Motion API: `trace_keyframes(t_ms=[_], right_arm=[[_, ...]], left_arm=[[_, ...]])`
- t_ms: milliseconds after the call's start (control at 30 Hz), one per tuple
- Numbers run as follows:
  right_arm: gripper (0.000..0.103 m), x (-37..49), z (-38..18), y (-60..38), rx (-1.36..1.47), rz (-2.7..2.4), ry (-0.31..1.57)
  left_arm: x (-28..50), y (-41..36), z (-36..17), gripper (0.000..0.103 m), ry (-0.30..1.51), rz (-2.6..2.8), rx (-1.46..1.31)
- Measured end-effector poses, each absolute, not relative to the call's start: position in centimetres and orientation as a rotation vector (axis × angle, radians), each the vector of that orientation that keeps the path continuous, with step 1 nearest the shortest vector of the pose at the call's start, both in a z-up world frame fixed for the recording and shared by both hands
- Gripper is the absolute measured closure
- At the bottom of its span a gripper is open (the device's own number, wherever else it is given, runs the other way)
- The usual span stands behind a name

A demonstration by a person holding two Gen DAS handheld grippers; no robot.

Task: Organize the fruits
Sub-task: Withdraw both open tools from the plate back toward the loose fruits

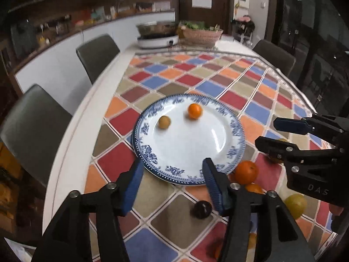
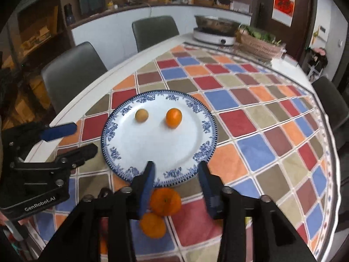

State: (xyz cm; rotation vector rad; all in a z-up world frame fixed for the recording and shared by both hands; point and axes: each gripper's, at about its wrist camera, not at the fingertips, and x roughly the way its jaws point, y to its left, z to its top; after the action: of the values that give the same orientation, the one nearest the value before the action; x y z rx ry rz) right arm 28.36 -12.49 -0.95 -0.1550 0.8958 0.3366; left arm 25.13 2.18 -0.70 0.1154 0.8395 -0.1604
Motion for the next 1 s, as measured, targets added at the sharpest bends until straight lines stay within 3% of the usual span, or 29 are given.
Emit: trace_keyframes(t_ms=[200,300,467,567,1000], right_arm=[[0.049,24.9,0.8,-13.3,-0.153,0.323,0.823],[0.036,23.2,1.4,-13.8,-0.147,0.295,0.784],[0.035,20.2,2.0,-14.5,-0.164,0.251,0.730],[0.026,18.7,2.2,-15.0,-0.157,0.239,0.716],[0.026,14.5,1.3,-16.9,-0.104,0.180,0.733]], left_arm=[[21.4,2.1,1.1,0.026,0.764,-0.128,0.110],[19.7,2.1,1.7,0.021,0.740,-0.120,0.099],[17.2,1.8,2.5,0.014,0.703,-0.108,0.114],[15.9,1.5,2.7,0.012,0.696,-0.118,0.114],[12.0,0.6,1.5,0.011,0.695,-0.156,0.141]])
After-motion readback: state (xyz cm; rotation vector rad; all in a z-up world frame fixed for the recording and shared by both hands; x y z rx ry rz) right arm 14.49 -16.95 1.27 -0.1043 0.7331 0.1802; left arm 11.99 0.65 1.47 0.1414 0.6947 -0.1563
